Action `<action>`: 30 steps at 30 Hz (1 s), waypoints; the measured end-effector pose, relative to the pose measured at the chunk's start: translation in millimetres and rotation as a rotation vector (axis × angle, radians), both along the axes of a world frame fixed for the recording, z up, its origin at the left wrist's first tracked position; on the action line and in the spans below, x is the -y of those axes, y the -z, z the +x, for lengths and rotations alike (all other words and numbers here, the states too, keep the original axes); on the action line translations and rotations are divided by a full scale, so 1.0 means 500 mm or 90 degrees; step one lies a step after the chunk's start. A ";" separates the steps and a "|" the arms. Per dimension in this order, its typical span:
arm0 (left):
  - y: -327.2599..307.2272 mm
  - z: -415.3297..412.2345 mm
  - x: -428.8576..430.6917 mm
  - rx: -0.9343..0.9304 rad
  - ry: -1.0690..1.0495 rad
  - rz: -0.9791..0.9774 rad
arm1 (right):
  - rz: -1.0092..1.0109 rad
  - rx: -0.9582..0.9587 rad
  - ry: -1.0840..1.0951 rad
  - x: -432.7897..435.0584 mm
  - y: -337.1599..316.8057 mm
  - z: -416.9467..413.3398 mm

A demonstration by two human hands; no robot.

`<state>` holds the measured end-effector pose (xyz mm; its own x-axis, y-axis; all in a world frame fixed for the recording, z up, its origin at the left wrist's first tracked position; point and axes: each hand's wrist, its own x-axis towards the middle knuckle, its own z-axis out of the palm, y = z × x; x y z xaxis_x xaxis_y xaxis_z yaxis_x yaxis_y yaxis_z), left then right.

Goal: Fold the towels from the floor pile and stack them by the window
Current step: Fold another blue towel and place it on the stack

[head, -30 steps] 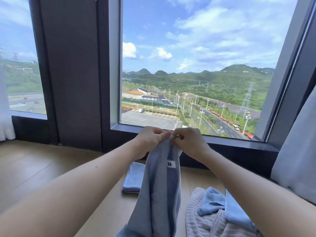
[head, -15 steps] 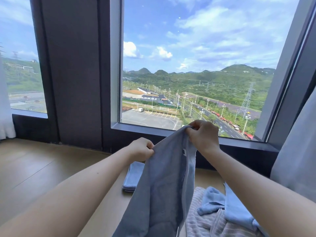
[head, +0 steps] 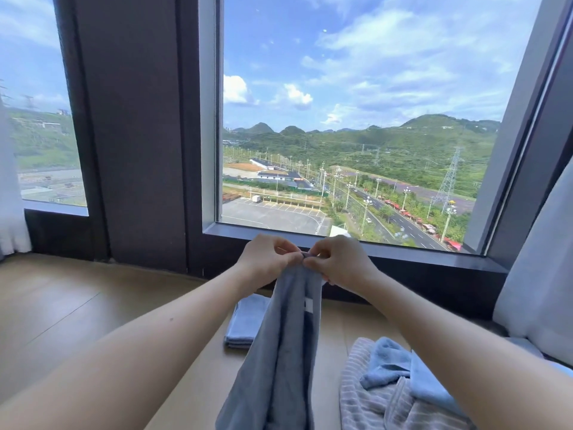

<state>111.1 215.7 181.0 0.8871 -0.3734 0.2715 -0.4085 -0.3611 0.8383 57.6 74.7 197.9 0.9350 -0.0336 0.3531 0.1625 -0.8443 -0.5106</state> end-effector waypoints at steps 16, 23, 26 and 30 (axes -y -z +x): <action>-0.055 -0.006 0.008 0.108 0.012 0.044 | 0.051 -0.027 -0.057 0.040 -0.099 -0.014; -0.097 -0.019 0.006 0.082 0.048 -0.071 | 0.082 -0.028 -0.056 0.020 -0.111 -0.025; -0.115 -0.031 0.000 0.103 0.067 -0.076 | 0.046 -0.030 -0.061 0.019 -0.130 -0.036; -0.136 -0.032 -0.010 0.094 0.074 -0.108 | 0.043 0.051 -0.018 0.018 -0.158 -0.030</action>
